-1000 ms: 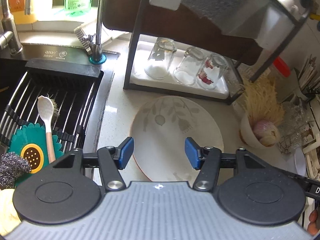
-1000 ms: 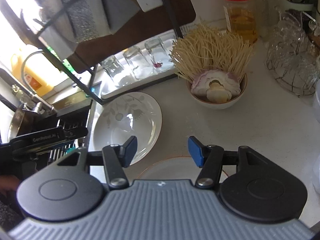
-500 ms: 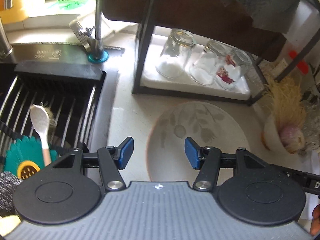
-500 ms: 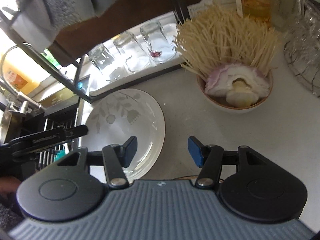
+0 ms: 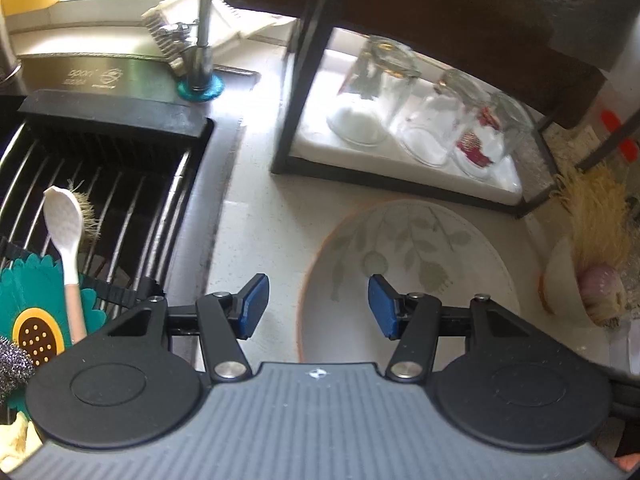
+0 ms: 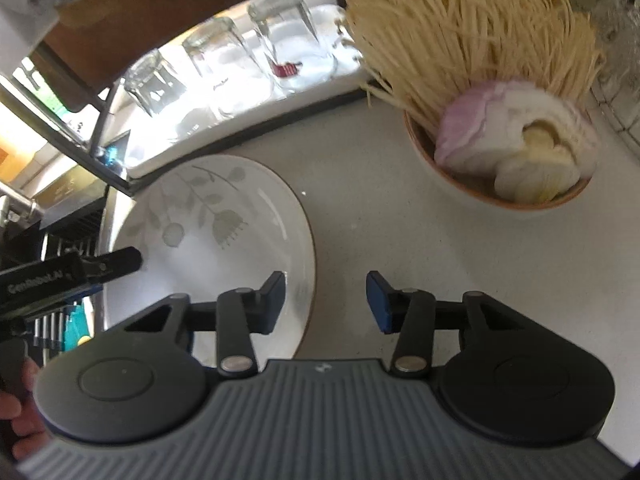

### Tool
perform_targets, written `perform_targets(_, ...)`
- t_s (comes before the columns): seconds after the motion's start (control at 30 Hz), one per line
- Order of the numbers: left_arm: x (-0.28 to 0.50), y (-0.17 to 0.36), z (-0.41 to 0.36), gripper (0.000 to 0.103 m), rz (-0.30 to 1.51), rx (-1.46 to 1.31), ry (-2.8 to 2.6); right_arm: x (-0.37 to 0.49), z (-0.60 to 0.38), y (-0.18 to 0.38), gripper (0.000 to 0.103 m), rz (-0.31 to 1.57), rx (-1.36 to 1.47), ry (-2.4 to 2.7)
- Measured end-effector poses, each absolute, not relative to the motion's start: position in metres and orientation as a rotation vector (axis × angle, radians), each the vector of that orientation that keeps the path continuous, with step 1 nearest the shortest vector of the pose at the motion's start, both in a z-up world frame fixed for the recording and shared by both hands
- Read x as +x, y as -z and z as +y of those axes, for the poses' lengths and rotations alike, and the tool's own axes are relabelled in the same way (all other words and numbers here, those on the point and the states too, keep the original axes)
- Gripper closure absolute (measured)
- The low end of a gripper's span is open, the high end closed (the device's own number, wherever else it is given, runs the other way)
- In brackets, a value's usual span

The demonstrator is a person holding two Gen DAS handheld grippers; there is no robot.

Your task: Organize plates and bowls

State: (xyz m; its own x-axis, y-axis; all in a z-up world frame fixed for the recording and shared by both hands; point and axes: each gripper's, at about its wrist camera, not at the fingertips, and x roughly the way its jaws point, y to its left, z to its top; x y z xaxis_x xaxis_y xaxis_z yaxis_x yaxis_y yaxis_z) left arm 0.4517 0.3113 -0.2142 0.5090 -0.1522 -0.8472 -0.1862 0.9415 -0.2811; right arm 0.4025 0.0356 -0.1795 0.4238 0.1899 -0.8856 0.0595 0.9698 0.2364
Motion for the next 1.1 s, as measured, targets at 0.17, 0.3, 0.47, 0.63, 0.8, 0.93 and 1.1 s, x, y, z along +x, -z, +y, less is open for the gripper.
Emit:
perform_targets(0.17, 0.457, 0.219, 0.318, 0.048, 1.047, -0.357, -0.010, 0.402, 0.037, 0.180, 0.063, 1.124, 0.255, -0.090)
perform_targets(0.3, 0.462, 0.221, 0.322, 0.057, 1.055, -0.363, 0.018, 0.406, 0.039, 0.181, 0.070, 1.118, 0.286, -0.100)
perform_targets(0.47, 0.465, 0.224, 0.323, 0.066, 1.069, -0.399, 0.121, 0.406, 0.044, 0.181, 0.079, 1.105, 0.273, -0.133)
perform_targets(0.63, 0.468, 0.230, 0.322, 0.069, 1.105, -0.427, 0.139, 0.410, 0.046, 0.181, 0.080, 1.106, 0.261, -0.161)
perform_targets(0.8, 0.471, 0.231, 0.324, 0.069, 1.117, -0.427, 0.153, 0.409, 0.044, 0.180, 0.079, 1.091, 0.276, -0.167)
perform_targets(0.93, 0.471, 0.227, 0.323, 0.069, 1.111, -0.420, 0.153, 0.405, 0.039, 0.170, 0.079, 1.060, 0.286, -0.176)
perform_targets(1.1, 0.466, 0.223, 0.324, 0.069, 1.111, -0.461, 0.171, 0.398, 0.034, 0.158, 0.079, 1.021, 0.278, -0.190)
